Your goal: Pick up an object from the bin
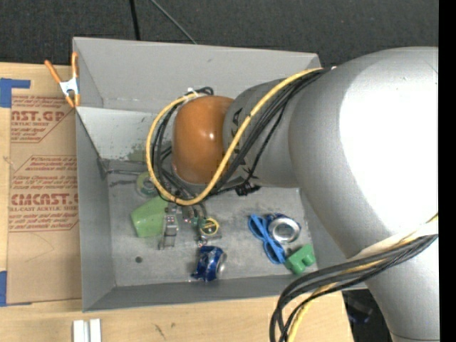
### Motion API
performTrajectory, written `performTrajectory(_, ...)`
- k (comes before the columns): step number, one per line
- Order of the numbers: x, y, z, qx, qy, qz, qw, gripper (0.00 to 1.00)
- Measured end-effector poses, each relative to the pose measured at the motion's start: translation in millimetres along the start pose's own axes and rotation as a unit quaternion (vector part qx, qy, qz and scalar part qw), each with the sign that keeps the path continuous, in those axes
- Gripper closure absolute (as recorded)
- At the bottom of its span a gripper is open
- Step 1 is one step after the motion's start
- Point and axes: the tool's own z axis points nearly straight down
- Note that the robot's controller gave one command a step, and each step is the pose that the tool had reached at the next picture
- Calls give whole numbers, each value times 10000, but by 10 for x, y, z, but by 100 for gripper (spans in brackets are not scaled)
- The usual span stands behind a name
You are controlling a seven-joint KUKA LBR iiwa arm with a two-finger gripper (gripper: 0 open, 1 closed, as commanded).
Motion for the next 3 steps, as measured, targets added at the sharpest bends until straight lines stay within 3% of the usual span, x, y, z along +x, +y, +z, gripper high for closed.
performTrajectory(1,-5,7,-5,-10,-9,1,10000,0)
performTrajectory(2,-40,15,-53,-27,-65,2,10000,100)
performTrajectory(3,-60,29,-757,-2,-13,-1,10000,100)
